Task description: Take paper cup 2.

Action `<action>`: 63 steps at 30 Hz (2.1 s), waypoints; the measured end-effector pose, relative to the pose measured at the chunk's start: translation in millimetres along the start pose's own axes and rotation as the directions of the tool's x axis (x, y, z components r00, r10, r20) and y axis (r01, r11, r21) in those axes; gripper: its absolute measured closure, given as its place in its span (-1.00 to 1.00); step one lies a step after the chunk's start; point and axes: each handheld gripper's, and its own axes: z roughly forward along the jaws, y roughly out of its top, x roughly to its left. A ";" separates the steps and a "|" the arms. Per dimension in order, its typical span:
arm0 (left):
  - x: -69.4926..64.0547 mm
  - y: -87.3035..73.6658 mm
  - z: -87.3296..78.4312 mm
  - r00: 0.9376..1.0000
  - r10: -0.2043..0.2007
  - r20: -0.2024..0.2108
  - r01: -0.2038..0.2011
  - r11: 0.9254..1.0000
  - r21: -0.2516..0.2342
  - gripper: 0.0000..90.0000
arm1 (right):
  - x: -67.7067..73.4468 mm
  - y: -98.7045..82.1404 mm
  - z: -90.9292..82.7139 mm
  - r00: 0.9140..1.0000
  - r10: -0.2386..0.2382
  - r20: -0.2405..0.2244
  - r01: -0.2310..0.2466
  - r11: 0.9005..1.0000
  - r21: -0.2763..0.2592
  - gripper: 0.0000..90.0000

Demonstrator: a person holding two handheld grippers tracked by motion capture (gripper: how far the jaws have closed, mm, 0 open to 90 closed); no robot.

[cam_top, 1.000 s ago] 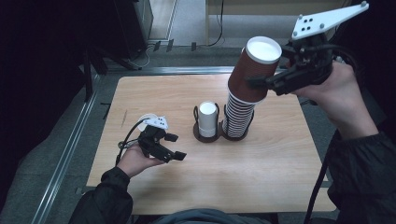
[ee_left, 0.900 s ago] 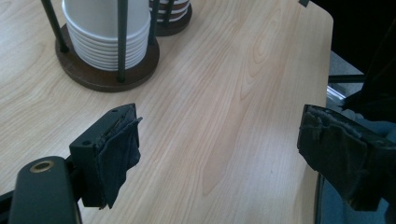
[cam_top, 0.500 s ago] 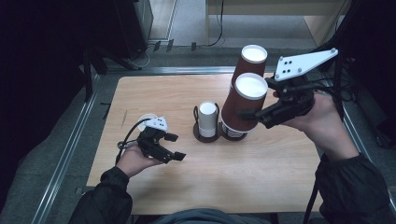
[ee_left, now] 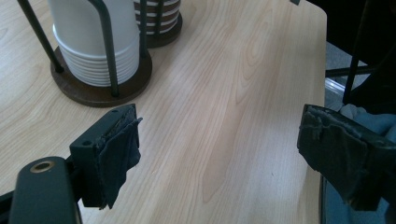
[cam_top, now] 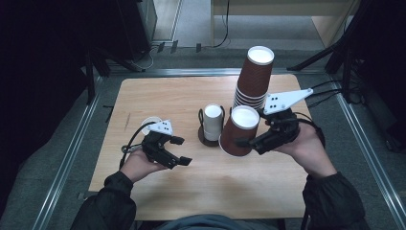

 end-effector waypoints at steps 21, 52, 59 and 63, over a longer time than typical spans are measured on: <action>-6.6 7.5 18.0 0.996 0.067 0.050 -0.068 0.998 0.008 -0.70 | -11.1 -66.9 67.0 0.993 0.046 -0.105 -0.042 0.999 0.034 -0.62; -15.3 9.2 51.6 0.985 0.082 0.151 -0.090 0.995 0.049 -0.98 | -1.5 -64.0 117.4 0.977 0.037 -0.212 -0.047 0.998 -0.041 -0.61; -18.1 9.9 52.2 0.985 0.086 0.151 -0.092 0.995 0.032 -0.98 | -0.6 -61.9 118.4 0.972 0.067 -0.225 -0.091 0.991 -0.099 -0.61; -18.8 10.7 49.4 0.986 0.095 0.136 -0.097 0.995 0.010 -0.91 | 0.0 -62.2 119.6 0.972 0.068 -0.226 -0.096 0.989 -0.114 -0.61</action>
